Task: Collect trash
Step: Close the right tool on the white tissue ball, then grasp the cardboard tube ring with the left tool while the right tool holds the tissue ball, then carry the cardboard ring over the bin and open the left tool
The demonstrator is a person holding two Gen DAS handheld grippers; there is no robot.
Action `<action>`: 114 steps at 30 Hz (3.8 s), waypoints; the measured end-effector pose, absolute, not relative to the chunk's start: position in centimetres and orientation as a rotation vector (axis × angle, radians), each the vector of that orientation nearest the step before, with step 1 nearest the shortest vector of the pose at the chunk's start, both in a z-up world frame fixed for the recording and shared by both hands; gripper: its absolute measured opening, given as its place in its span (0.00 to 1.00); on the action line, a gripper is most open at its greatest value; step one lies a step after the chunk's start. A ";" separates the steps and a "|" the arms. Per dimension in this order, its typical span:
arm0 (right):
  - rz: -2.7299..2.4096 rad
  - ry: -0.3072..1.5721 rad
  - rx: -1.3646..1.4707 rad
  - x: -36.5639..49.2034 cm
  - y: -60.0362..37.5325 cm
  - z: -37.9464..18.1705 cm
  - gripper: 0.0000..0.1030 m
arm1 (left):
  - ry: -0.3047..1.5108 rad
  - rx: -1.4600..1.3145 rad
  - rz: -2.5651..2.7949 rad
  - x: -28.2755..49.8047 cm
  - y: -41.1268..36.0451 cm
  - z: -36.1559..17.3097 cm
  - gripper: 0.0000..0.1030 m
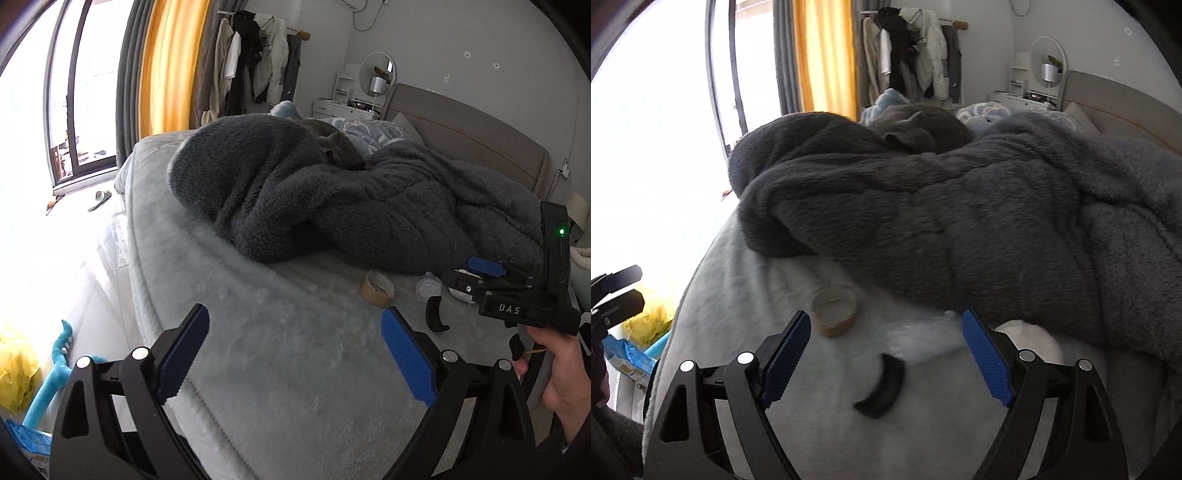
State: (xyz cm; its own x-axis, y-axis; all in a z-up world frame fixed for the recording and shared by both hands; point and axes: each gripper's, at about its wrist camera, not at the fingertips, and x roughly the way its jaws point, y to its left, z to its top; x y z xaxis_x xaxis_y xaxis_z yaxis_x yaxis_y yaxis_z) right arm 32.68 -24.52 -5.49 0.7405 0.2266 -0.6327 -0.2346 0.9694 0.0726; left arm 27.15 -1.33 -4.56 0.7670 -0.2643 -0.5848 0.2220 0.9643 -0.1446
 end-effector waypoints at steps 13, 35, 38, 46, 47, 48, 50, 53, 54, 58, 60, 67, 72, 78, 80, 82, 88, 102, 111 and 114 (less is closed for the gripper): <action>0.196 0.730 0.043 34.6 -30.2 -7.4 0.83 | 0.669 -0.017 -0.379 30.8 -7.1 -7.1 0.93; 0.173 0.836 0.035 34.5 -35.3 -10.7 0.50 | 0.752 0.034 -0.419 35.3 -12.4 -10.3 0.93; 0.167 0.839 0.036 34.4 -35.7 -10.8 0.43 | 0.765 0.042 -0.412 35.8 -12.8 -10.7 0.92; 0.195 0.811 0.109 33.9 -36.8 -9.9 0.33 | 0.813 0.088 -0.410 36.8 -14.0 -11.8 0.83; 0.198 0.807 0.121 33.9 -36.9 -9.8 0.33 | 0.820 0.087 -0.407 37.0 -14.1 -11.9 0.82; 0.207 0.803 0.142 33.8 -37.1 -9.6 0.32 | 0.825 0.086 -0.404 37.1 -14.1 -12.0 0.80; 0.228 0.794 0.184 33.7 -37.4 -9.2 0.32 | 0.829 0.088 -0.400 37.4 -14.3 -12.1 0.77; 0.254 0.779 0.219 33.2 -37.4 -8.5 0.32 | 0.840 0.107 -0.408 37.6 -14.8 -12.3 0.70; 0.261 0.775 0.225 33.1 -37.3 -8.4 0.32 | 0.847 0.114 -0.408 37.8 -15.0 -12.4 0.67; 0.296 0.774 0.244 33.1 -36.6 -8.0 0.32 | 0.887 0.131 -0.396 38.3 -15.3 -13.0 0.51; 0.316 0.775 0.248 33.1 -36.1 -7.9 0.32 | 0.884 0.143 -0.401 38.2 -15.5 -12.9 0.47; 0.351 0.768 0.263 31.9 -34.7 -7.3 0.32 | 0.851 0.169 -0.429 36.0 -15.3 -11.4 0.46; 0.366 0.772 0.260 30.4 -33.5 -6.9 0.32 | 0.843 0.193 -0.443 33.4 -14.8 -10.3 0.46; 0.371 0.758 0.252 28.7 -32.0 -6.0 0.32 | 0.828 0.210 -0.447 29.5 -14.4 -9.0 0.46; 0.371 0.756 0.248 28.0 -31.6 -5.7 0.32 | 0.821 0.205 -0.445 28.4 -14.0 -8.5 0.46; 0.373 0.757 0.245 27.4 -31.0 -5.5 0.32 | 0.818 0.197 -0.442 27.2 -13.5 -8.1 0.46; 0.390 0.762 0.235 25.0 -29.2 -5.2 0.32 | 0.798 0.171 -0.415 24.1 -11.5 -7.0 0.46; 0.424 0.769 0.235 19.8 -24.5 -4.7 0.32 | 0.770 0.043 -0.314 18.9 -4.5 -5.9 0.46; 0.488 0.765 0.200 18.9 -19.6 -3.8 0.32 | 0.760 -0.011 -0.205 17.2 1.1 -6.4 0.46; 0.515 0.766 0.177 18.9 -17.4 -3.5 0.32 | 0.771 -0.032 -0.168 16.8 3.1 -6.9 0.46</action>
